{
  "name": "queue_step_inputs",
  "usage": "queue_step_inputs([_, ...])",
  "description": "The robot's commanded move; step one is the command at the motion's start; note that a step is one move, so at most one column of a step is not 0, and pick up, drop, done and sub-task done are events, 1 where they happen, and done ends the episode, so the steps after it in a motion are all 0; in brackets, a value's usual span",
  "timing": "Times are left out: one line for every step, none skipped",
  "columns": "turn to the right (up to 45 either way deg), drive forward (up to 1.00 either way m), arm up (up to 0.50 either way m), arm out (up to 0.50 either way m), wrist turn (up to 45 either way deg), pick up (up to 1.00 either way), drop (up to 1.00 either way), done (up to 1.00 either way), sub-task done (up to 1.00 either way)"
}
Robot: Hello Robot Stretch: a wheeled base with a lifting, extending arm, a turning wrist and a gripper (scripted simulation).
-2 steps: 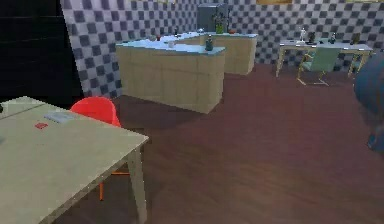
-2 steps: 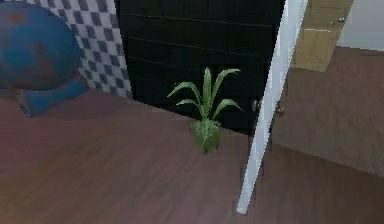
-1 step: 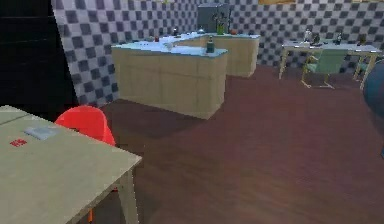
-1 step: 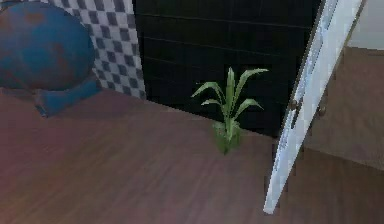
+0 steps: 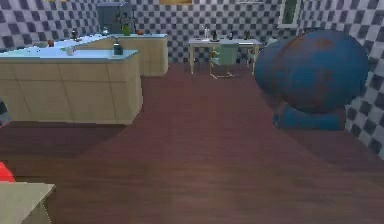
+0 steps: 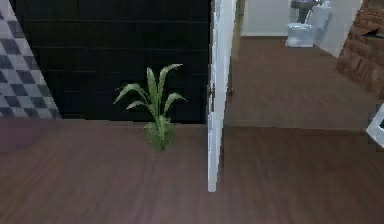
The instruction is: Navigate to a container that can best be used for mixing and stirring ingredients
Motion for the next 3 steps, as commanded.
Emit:
queue_step_inputs([0.0,0.9,0.0,0.0,0.0,0.0,0.0,0.0,0.0])
queue_step_inputs([-36.0,0.0,0.0,0.0,0.0,0.0,0.0,0.0,0.0])
queue_step_inputs([-3.0,0.0,0.0,0.0,0.0,0.0,0.0,0.0,0.0])
